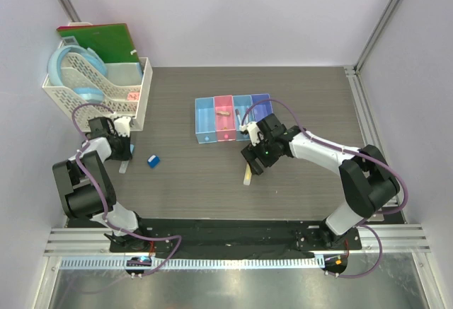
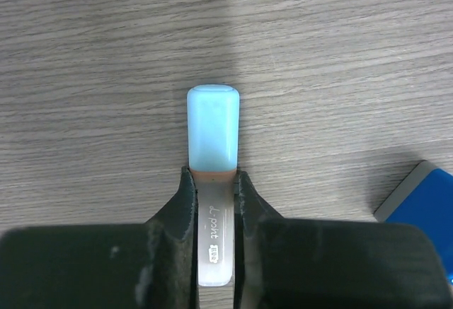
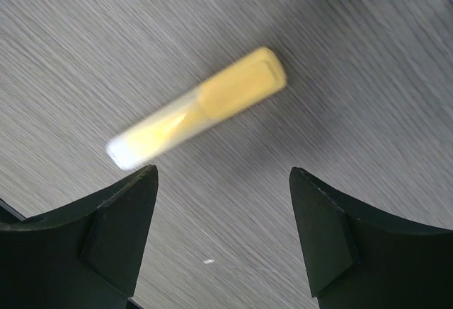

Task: Sort the stationery into containers
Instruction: Pick up the stationery from the center of the board.

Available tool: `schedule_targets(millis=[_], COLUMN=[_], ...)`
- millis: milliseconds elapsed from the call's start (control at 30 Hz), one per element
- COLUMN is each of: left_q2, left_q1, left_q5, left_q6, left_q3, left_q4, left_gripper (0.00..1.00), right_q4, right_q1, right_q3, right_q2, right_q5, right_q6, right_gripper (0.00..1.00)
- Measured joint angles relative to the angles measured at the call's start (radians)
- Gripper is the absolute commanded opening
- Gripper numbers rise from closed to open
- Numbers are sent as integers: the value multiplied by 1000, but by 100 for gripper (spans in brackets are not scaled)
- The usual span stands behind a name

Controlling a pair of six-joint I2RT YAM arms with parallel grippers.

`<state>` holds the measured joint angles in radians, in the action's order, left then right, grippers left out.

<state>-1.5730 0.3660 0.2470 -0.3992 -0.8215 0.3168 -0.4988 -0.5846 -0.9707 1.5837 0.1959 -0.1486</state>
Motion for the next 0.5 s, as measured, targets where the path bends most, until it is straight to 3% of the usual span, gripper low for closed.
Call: schedule_targets(millis=[400,500], left_q2=[4,26], left_q1=[0,0], left_q5=[21,39], left_q6=[-25,-29], left_q3=[-10,-13], left_q4=[38,74], left_gripper=[0,0], right_q4=[120,148], right_q1=[-106,-122], right_q3=[-18,-33], right_q2=[113,135], right_q5=[-93,-135], right_q6=[183,211], right_gripper=[81,74])
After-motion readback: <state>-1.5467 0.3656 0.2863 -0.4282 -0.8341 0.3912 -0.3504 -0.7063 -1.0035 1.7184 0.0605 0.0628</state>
